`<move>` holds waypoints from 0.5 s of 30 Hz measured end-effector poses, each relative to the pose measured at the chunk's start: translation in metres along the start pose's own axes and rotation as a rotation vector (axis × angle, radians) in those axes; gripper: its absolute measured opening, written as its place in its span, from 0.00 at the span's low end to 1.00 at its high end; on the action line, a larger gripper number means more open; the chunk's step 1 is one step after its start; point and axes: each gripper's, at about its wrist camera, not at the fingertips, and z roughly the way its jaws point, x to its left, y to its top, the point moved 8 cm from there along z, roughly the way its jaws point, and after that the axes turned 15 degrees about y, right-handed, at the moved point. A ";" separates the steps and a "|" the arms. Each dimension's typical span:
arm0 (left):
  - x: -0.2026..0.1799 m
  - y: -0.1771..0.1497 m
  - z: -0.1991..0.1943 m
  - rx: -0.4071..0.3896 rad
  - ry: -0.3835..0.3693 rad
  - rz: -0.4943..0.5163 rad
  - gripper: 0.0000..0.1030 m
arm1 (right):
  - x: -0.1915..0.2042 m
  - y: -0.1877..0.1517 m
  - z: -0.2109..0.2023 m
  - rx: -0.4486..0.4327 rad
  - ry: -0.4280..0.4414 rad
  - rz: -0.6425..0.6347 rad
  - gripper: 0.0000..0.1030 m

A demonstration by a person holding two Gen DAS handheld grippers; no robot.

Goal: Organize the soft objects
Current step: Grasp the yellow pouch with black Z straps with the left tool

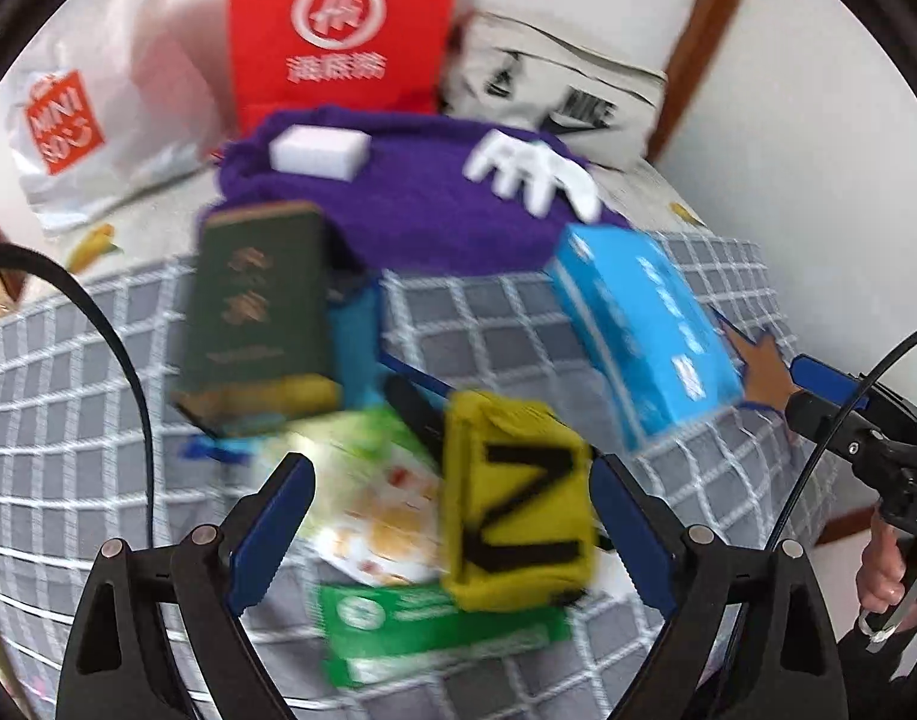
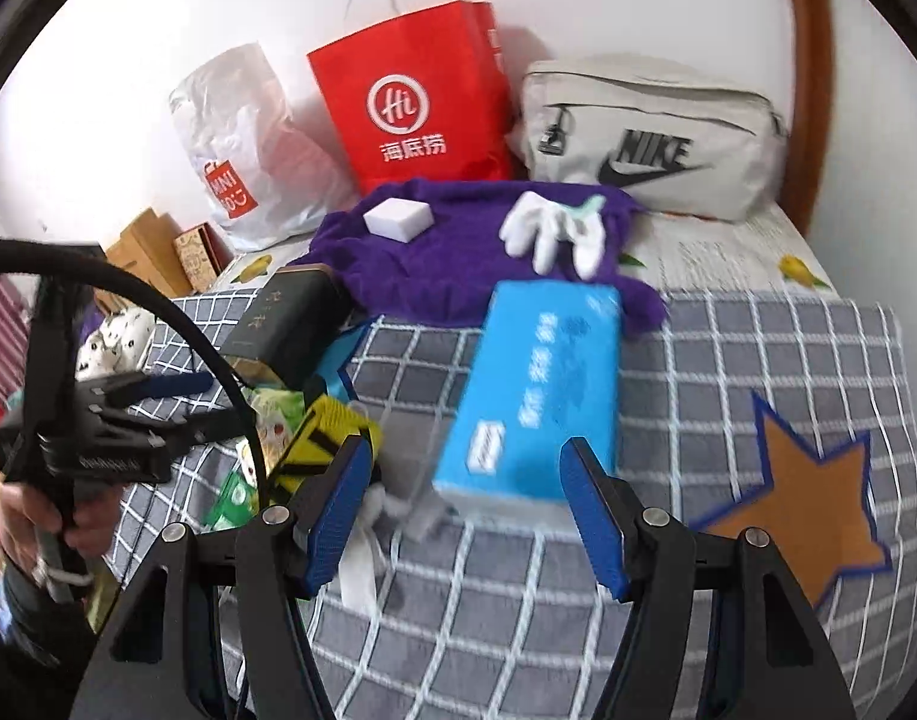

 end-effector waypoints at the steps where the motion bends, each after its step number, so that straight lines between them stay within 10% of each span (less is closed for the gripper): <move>1: -0.007 -0.004 0.003 0.015 -0.012 0.006 0.90 | -0.002 -0.004 -0.006 -0.007 -0.004 0.014 0.66; 15: -0.047 -0.037 0.046 0.090 0.127 0.155 0.90 | -0.018 -0.037 -0.044 -0.051 -0.019 0.058 0.69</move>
